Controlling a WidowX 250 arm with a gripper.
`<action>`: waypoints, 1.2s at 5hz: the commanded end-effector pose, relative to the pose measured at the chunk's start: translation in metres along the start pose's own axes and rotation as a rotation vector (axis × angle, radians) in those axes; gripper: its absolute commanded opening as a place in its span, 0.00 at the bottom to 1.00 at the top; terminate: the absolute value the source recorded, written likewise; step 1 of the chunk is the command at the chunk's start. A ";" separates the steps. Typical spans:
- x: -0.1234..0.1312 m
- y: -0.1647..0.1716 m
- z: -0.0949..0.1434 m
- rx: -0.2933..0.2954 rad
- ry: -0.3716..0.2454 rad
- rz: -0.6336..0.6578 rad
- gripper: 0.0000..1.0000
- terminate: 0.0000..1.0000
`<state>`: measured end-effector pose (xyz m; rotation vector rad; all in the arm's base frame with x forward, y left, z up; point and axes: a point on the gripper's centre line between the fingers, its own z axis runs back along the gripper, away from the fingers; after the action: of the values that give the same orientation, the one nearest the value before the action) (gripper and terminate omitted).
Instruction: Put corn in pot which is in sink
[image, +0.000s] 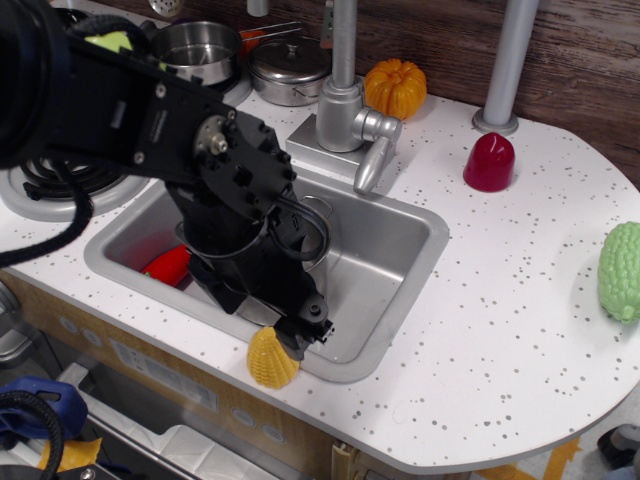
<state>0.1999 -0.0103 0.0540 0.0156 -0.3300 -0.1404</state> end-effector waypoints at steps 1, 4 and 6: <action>0.000 0.000 0.000 0.000 0.000 0.000 1.00 0.00; 0.001 0.004 -0.026 -0.051 -0.046 0.005 1.00 0.00; -0.003 0.008 -0.039 -0.078 -0.071 0.017 1.00 0.00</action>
<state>0.2023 -0.0042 0.0084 -0.0650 -0.3891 -0.1258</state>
